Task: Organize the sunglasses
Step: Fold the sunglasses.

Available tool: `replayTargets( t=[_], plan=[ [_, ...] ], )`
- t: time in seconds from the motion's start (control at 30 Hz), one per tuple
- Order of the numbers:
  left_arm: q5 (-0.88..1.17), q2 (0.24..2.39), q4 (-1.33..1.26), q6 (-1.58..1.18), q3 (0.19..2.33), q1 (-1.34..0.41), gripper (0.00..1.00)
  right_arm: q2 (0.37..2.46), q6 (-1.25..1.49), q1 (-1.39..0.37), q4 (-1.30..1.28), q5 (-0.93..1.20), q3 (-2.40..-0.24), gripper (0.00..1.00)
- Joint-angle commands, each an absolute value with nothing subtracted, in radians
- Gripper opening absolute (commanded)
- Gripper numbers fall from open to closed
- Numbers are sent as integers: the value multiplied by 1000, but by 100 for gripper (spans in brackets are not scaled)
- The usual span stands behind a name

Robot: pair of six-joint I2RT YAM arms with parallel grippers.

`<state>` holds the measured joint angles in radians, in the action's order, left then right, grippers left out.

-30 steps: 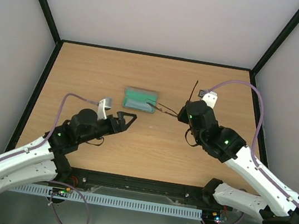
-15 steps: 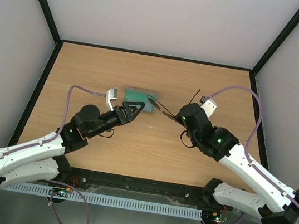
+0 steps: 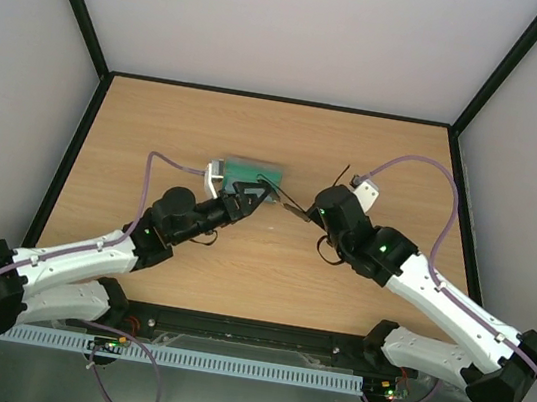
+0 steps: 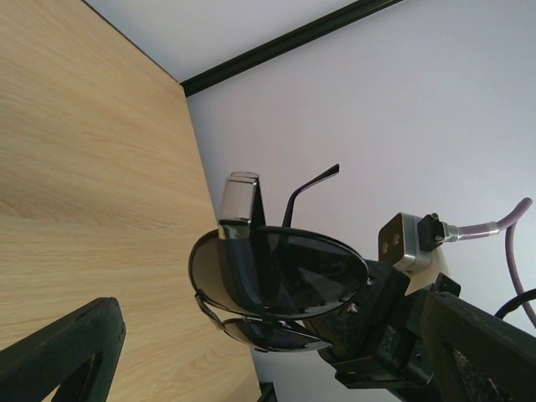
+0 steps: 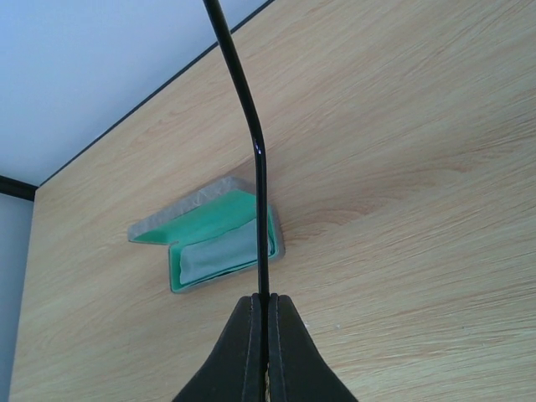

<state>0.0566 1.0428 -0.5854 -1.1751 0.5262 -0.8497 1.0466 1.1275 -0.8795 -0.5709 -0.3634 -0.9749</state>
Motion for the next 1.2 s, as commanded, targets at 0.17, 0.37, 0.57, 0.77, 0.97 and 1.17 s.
replayTargets(
  t=[0.17,0.37,0.57,0.77,0.97,1.17],
  plan=[
    [60,1086,-678,-1174,551,-845,100,1066,1147,-885,-526,-354,-980,1],
    [55,1101,-694,-1173,546,-845,99,1070,1149,-884,-513,-339,-973,1],
    [46,1115,-712,-1173,548,-845,99,1076,1152,-885,-490,-317,-958,1],
    [45,1134,-729,-1172,552,-844,100,1076,1154,-885,-478,-303,-943,2],
    [37,1138,-734,-1171,549,-844,99,1075,1153,-885,-474,-290,-938,1],
    [37,1148,-741,-1174,549,-845,99,1076,1155,-885,-463,-278,-928,1]
  ],
)
